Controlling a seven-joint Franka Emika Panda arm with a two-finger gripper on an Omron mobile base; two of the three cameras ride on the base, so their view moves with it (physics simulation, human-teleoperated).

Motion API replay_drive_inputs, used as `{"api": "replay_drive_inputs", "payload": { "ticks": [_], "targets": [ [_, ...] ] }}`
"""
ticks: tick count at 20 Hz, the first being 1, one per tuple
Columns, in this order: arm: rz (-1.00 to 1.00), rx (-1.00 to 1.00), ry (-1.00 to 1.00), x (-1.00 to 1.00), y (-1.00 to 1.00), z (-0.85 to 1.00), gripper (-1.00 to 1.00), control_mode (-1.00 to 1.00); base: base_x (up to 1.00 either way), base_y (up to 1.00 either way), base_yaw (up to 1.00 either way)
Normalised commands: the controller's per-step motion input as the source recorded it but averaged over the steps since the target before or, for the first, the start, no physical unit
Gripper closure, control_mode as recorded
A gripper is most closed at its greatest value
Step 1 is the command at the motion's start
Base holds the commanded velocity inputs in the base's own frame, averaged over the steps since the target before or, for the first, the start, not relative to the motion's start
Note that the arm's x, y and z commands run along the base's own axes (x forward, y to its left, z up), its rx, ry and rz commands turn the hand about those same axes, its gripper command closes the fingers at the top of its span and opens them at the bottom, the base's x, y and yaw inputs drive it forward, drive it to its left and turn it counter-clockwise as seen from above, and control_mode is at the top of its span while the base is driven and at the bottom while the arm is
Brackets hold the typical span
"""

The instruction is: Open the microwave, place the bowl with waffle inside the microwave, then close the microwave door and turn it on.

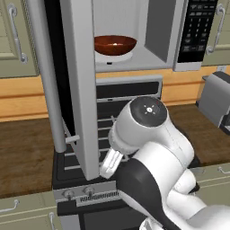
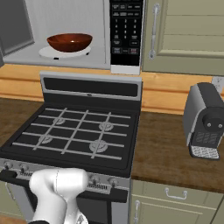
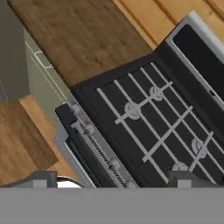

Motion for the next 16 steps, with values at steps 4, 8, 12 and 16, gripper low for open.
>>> {"api": "replay_drive_inputs", "payload": {
  "ticks": [4, 8, 12, 16],
  "targets": [
    [0.29, -0.35, -0.01, -0.9, -0.45, -0.51, -1.0, -1.0, 0.0, 0.0, 0.0],
    [0.31, -0.37, -0.04, -0.95, 0.2, -0.7, -1.0, -1.0, 0.0, 0.0, 0.0],
    [0.24, -0.4, -0.07, -0.57, 1.0, -0.81, -1.0, -1.0, 0.0, 0.0, 0.0],
    [0.09, -0.39, -0.07, 0.0, 1.0, -0.45, -1.0, -1.0, 0.0, 0.0, 0.0]
  ]
}}
